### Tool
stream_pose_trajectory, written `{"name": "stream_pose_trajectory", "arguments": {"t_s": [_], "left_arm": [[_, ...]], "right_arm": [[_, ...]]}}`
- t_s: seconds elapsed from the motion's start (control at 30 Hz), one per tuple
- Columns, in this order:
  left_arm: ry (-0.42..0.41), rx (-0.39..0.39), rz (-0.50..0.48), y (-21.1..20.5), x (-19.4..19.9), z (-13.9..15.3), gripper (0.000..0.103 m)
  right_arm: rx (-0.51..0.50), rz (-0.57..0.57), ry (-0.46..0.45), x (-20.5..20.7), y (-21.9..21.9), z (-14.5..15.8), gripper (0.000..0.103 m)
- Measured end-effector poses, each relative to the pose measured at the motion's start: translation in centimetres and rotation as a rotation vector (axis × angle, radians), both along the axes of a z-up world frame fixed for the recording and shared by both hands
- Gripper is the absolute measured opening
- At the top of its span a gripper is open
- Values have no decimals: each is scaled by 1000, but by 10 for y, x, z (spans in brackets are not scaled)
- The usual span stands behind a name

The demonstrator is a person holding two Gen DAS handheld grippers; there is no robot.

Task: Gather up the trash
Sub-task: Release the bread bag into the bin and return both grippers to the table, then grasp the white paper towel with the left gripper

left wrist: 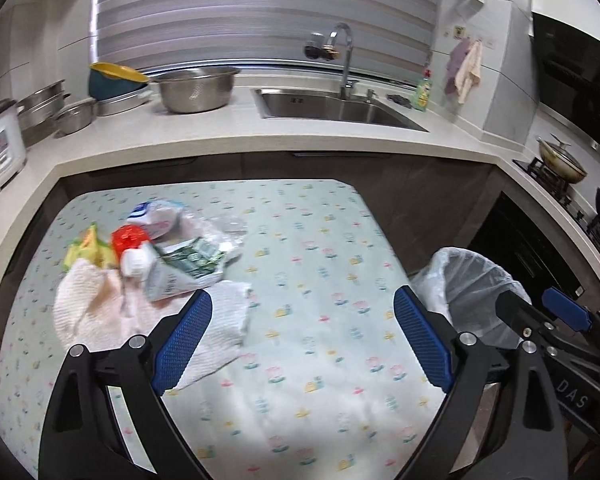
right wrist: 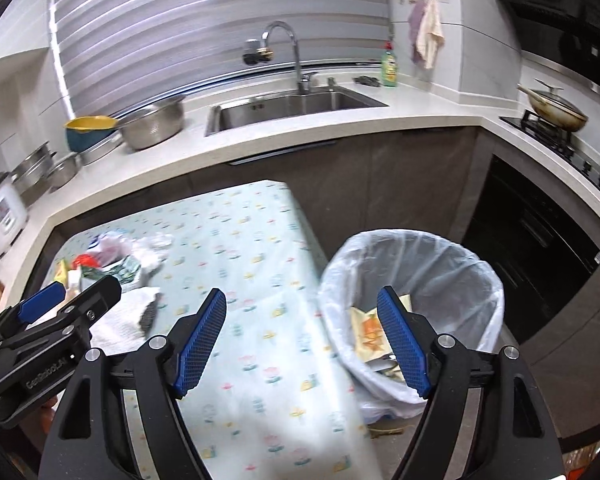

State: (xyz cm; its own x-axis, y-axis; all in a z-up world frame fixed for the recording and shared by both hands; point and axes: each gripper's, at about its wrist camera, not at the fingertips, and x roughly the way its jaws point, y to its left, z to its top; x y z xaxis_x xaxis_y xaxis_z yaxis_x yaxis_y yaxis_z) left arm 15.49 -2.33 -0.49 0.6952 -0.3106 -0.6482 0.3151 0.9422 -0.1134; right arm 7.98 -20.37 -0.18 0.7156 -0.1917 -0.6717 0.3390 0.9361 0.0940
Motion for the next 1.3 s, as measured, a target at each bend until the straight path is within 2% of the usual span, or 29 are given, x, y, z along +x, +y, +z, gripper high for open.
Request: {"name": "stream_pose_trajectory", "arguments": {"t_s": [0.43, 0.8, 1.13, 1.3], "left_arm": [[42, 26, 194, 113, 5, -22, 88], [124, -4, 325, 195, 26, -55, 88], [175, -23, 327, 217, 43, -77, 88], [199, -30, 322, 224, 53, -87, 88]], "right_arm": [[8, 172, 47, 24, 103, -20, 75], [9, 268, 122, 56, 172, -53, 75], [-3, 337, 174, 100, 222, -84, 75], [-12, 349, 197, 122, 236, -98, 66]]}}
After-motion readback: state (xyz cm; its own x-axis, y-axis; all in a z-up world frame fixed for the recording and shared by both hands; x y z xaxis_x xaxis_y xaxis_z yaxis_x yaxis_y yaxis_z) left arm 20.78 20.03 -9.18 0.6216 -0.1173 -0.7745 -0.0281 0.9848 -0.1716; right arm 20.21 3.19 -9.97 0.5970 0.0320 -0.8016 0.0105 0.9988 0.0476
